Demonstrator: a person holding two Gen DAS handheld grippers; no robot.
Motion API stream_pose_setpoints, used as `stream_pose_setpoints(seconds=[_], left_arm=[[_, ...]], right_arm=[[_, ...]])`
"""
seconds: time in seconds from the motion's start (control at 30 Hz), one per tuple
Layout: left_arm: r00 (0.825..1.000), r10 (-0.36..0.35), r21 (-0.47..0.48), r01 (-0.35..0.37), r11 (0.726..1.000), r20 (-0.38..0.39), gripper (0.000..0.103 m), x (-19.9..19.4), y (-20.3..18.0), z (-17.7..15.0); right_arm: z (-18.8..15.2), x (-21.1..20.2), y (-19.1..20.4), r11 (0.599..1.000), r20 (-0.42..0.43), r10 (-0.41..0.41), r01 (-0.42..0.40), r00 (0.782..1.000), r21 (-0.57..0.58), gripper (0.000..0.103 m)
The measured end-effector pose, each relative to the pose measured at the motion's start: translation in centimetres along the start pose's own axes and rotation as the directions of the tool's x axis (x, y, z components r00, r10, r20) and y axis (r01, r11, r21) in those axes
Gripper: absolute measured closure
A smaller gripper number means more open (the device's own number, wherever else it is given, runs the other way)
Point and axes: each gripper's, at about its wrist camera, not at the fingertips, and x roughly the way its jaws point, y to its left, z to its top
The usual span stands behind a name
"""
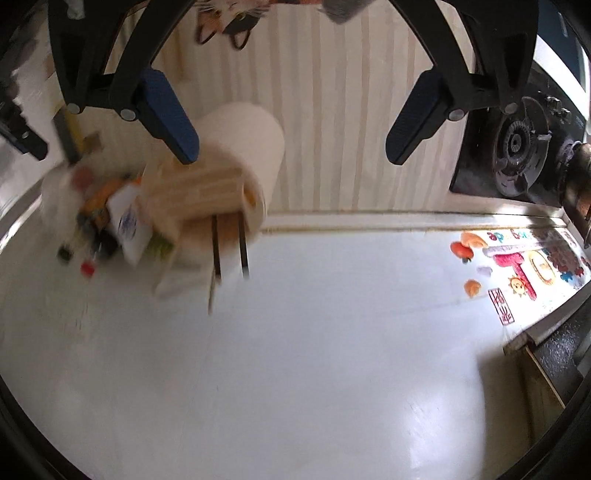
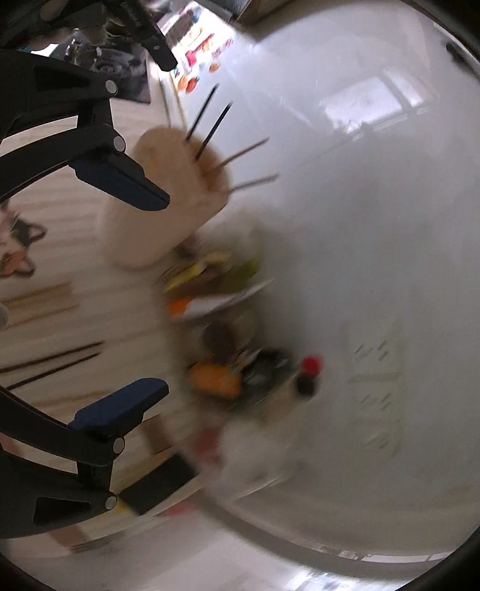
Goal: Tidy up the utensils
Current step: 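Open the left tool into the holder while the right tool releases its chopstick, then grasp a light wooden chopstick with the left tool while the right tool grasps a dark one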
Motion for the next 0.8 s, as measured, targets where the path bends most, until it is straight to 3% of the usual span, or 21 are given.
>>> stream_pose_setpoints(seconds=[0.2,0.3,0.37,0.4,0.57,0.7,0.77,0.8], left_arm=[[0.991,0.046,0.005,-0.045,0.999,-0.123,0.000,3.7,-3.0,-5.7],[0.974,0.044,-0.015,-0.049,0.999,-0.221,0.000,6.0,-5.0,-8.4],[0.955,-0.011,-0.042,-0.001,0.999,-0.298,0.001,7.8,-6.4,-10.2],[0.937,-0.043,-0.056,0.025,0.998,-0.347,0.002,9.0,-7.3,-11.2],[0.847,-0.141,-0.098,0.105,0.990,-0.513,0.028,13.2,-11.1,-15.3],[0.822,-0.142,-0.076,0.120,0.990,-0.552,0.041,14.3,-13.2,-17.0],[0.819,-0.124,-0.052,0.114,0.992,-0.561,0.055,14.7,-14.1,-17.2],[0.818,-0.114,-0.040,0.111,0.993,-0.564,0.058,14.9,-14.5,-17.4]], right_arm=[[-5.1,3.5,-5.2,0.998,-0.158,-0.035,0.042,0.987,0.045,0.010],[-6.8,5.4,-7.1,0.998,-0.226,-0.023,0.034,0.974,0.046,0.012],[-8.1,7.1,-8.1,0.999,-0.273,0.004,0.010,0.962,0.049,0.042],[-8.7,7.8,-8.5,0.999,-0.295,0.015,-0.002,0.955,0.043,0.060],[-11.6,11.1,-10.3,0.998,-0.393,0.068,-0.058,0.917,0.038,0.063],[-12.4,12.3,-11.7,0.995,-0.423,0.095,-0.087,0.901,0.038,0.063],[-12.4,12.8,-12.5,0.994,-0.426,0.105,-0.097,0.898,0.042,0.063],[-12.5,13.0,-12.9,0.994,-0.425,0.112,-0.101,0.898,0.048,0.063]])
